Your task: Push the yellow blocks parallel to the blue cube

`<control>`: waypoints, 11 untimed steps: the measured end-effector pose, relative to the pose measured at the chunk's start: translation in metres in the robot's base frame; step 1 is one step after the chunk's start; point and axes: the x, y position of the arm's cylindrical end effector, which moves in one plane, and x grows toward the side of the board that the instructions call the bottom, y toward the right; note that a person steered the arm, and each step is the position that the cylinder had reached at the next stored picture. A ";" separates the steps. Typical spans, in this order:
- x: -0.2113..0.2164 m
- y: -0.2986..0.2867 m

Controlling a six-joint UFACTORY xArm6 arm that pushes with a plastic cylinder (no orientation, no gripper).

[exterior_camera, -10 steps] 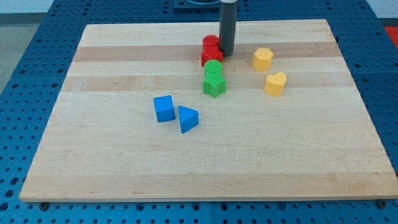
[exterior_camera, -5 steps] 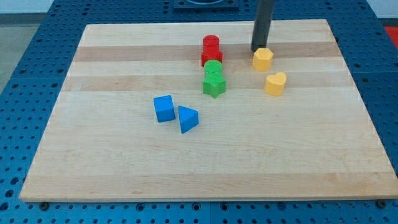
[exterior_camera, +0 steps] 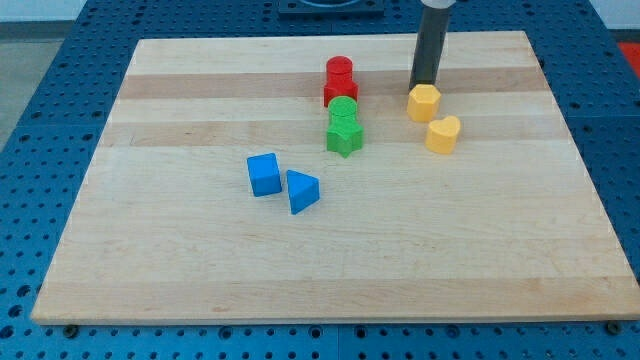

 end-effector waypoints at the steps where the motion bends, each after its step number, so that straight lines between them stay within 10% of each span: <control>1: 0.008 0.000; 11: 0.100 0.019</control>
